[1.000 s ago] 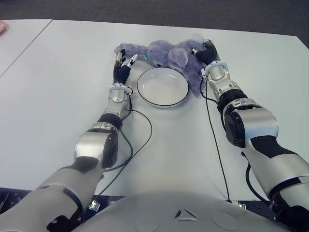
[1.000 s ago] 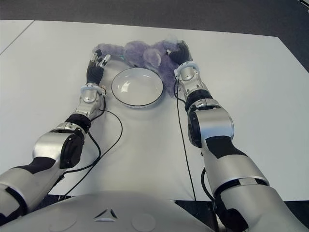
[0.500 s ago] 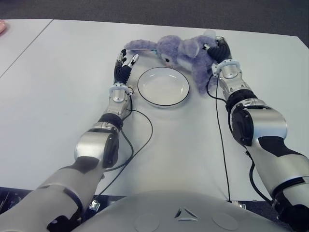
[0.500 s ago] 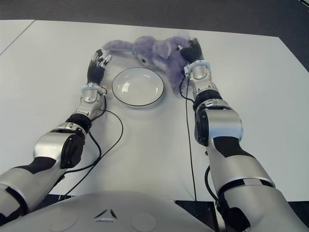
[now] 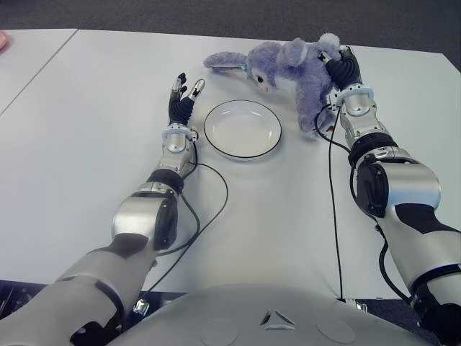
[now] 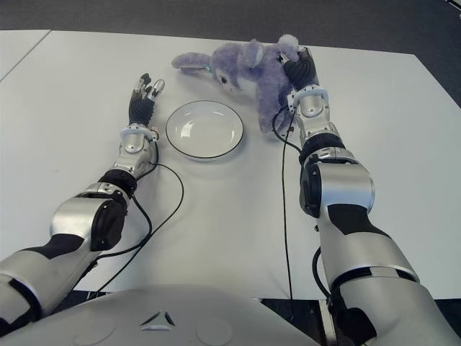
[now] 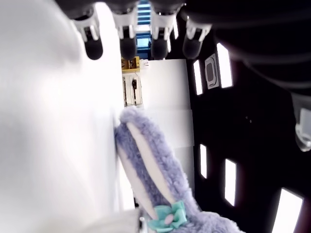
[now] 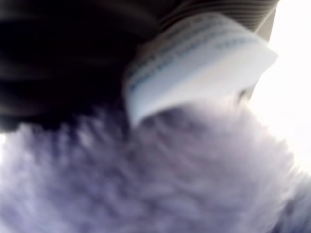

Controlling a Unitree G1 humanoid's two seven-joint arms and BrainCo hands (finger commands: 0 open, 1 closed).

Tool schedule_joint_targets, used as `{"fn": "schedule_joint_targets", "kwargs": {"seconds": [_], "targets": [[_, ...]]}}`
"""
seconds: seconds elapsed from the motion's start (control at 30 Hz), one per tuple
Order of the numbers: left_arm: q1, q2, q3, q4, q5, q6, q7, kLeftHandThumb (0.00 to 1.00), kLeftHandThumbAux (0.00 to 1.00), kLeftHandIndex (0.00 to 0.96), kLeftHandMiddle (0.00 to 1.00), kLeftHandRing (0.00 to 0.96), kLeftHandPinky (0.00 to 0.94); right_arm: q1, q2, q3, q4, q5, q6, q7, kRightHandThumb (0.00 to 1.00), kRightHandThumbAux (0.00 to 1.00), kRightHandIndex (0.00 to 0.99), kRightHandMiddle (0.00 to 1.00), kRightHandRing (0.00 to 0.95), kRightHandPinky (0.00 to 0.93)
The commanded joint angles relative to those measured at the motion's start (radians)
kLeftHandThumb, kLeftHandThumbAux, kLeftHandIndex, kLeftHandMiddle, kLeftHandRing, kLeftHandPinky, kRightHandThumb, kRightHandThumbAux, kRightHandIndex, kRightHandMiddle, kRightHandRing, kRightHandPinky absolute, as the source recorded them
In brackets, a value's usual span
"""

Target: Put the doll into the plate.

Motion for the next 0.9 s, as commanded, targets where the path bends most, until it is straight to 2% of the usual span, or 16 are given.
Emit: {"fn": "schedule_joint_targets", "kwargs": {"seconds": [0.03,0.2,0.5,0.63,0.9], "targets": [[0.182,-0.059,0.015,0.133,-0.016,0.101,-0.034,0.0,0.422,0.0,0.028,0.024,0.033,-0.027,0.001,0.026,-0.009,-0.015,-0.042,-0.003,0.692,0.722,0.44,0.813,0.817,0.756],[0.181,-0.059,0.022,0.131,-0.021,0.098,-0.041,0.0,0.418,0.0,0.032,0.029,0.04,-0.037,-0.004,0.047,-0.009,-0.027,-0.06,-0.009,0.691,0.722,0.439,0.816,0.823,0.772],[0.184,-0.049,0.073,0.133,-0.072,0.119,-0.067,0.0,0.412,0.0,0.043,0.043,0.069,-0.062,-0.019,0.085,-0.012,-0.053,-0.117,-0.048,0.691,0.724,0.438,0.793,0.798,0.72],[0.188,-0.031,0.121,0.136,-0.117,0.153,-0.094,0.0,0.436,0.0,0.06,0.059,0.078,-0.065,-0.024,0.093,-0.014,-0.057,-0.143,-0.06,0.691,0.724,0.438,0.791,0.796,0.725],[0.186,-0.039,0.26,0.131,-0.256,0.171,-0.177,0.0,0.498,0.0,0.082,0.084,0.095,-0.063,-0.028,0.148,-0.024,-0.102,-0.219,-0.139,0.691,0.723,0.439,0.811,0.817,0.788]]}}
